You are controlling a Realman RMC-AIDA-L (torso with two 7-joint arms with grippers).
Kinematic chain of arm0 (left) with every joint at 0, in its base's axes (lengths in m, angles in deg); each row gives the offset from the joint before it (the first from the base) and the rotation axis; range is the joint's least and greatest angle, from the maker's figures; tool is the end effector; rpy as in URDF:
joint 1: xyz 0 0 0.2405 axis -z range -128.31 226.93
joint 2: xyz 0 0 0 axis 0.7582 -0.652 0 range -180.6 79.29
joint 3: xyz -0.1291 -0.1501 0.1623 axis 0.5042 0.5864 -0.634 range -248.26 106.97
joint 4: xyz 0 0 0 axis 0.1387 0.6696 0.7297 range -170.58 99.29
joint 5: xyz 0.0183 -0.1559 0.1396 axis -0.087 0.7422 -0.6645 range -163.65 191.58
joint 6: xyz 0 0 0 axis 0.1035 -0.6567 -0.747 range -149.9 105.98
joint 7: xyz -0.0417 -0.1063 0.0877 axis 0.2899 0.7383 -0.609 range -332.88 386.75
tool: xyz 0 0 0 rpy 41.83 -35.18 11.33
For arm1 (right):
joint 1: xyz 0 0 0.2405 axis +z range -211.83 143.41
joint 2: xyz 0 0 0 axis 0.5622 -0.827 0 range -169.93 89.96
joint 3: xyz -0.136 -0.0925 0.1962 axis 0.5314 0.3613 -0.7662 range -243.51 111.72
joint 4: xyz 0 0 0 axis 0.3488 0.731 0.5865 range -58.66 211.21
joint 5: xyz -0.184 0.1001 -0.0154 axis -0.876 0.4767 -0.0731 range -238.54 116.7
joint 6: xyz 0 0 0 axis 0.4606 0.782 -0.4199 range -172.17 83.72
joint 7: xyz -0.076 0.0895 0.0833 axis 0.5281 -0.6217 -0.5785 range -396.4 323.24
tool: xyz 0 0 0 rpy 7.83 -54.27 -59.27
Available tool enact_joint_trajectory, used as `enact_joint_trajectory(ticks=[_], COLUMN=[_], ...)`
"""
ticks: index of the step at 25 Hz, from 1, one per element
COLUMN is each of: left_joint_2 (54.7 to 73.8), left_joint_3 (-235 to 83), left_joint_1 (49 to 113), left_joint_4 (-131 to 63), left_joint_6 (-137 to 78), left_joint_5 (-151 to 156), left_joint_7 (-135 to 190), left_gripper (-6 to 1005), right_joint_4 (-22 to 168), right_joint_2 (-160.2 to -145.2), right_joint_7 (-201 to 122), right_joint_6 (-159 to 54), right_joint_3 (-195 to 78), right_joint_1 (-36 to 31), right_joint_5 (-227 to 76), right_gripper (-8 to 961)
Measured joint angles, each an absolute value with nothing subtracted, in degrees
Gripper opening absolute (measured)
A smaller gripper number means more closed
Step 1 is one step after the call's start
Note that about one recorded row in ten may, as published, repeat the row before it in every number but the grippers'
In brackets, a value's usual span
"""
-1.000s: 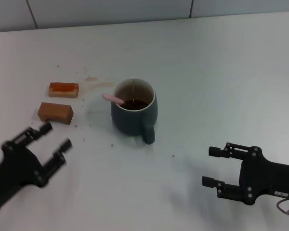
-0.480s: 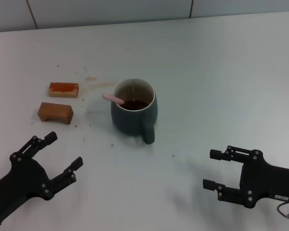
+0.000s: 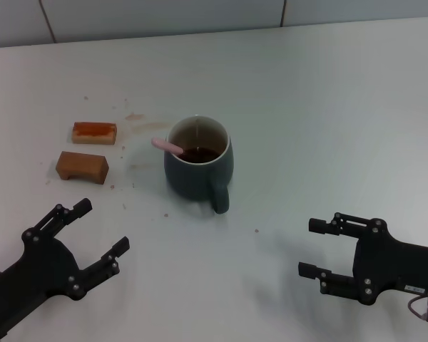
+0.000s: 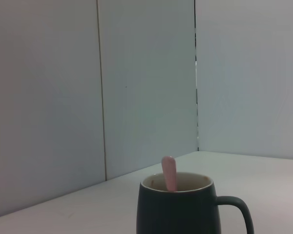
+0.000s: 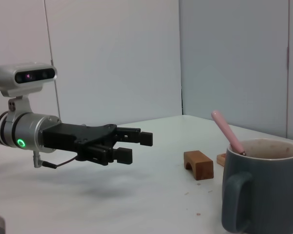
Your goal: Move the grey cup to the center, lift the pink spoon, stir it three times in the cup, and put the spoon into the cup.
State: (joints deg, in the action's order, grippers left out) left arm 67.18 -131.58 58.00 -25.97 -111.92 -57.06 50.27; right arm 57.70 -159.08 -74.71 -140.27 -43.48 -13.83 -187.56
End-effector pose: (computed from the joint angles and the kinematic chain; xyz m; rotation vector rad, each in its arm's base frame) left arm -0.3406 0.1910 -0.0423 -2.2808 -0.3356 -0.8262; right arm 0.3209 0.2247 -0.0406 -2.6857 0.2907 0.8004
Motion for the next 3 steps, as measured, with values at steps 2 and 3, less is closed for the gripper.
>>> enact_joint_trajectory(ticks=[2,3], left_joint_2=[67.19,67.20], left_joint_3=[-131.56,-131.56], left_joint_1=[58.06,58.15], left_joint_4=[-26.11,-26.27], left_joint_6=[-111.89,-111.85], left_joint_5=[-57.06,-57.06], left_joint_7=[50.26,50.26], left_gripper=[835,835], right_joint_4=[57.72,57.73], right_joint_2=[-159.07,-159.07], right_joint_7=[-74.71,-74.71], right_joint_6=[-140.28,-140.31], right_joint_3=[-43.49,-43.49], right_joint_1=[-13.82,-13.82], right_joint_5=[-187.56,-187.56], right_gripper=[693,693])
